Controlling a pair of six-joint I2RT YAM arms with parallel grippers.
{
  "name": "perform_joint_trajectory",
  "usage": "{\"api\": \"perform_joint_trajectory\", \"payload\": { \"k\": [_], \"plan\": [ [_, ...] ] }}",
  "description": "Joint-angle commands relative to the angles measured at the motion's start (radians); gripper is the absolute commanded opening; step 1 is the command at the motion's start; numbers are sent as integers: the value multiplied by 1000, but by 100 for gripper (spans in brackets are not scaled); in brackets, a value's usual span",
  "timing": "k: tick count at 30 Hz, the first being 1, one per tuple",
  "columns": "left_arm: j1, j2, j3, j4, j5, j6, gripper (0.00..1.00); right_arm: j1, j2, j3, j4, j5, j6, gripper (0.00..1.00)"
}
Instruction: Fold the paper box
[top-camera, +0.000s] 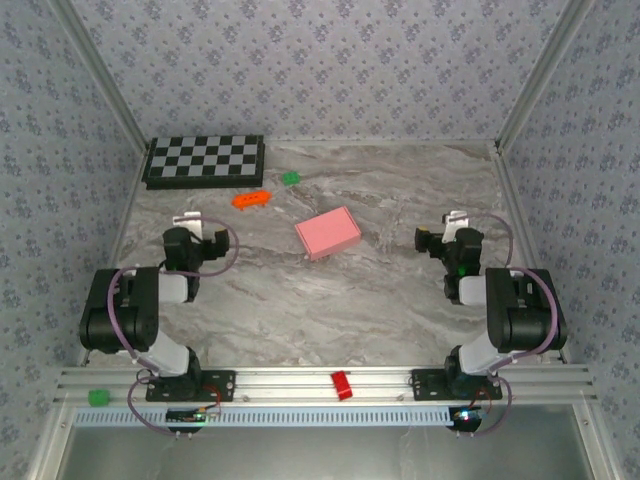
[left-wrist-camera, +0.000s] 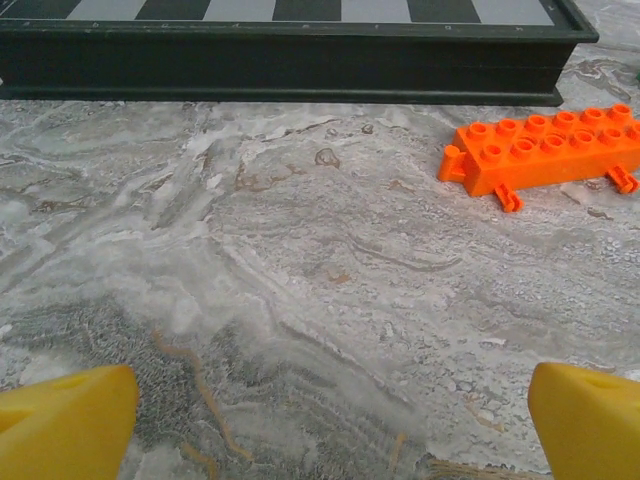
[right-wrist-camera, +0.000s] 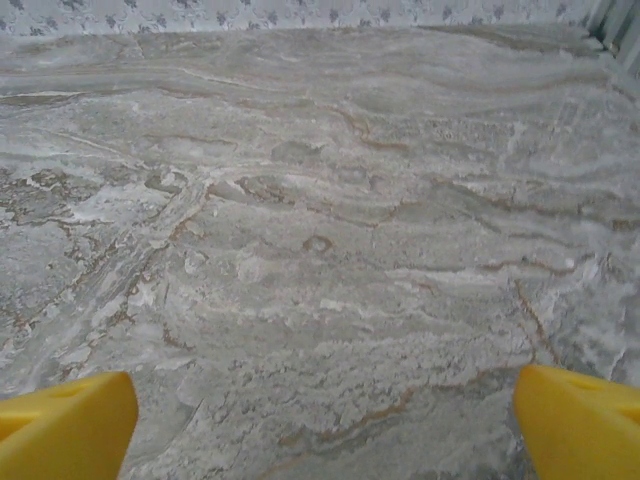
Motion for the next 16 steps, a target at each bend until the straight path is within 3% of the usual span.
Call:
{"api": "perform_joint_trajectory", "payload": {
  "k": [1, 16],
  "plan": [
    [0, -4, 23, 24, -42, 4, 100, 2, 6, 21, -12, 29, -12, 100],
    [1, -5, 24, 20, -42, 4, 100, 1, 7, 20, -8, 28, -11, 100]
  ]
}}
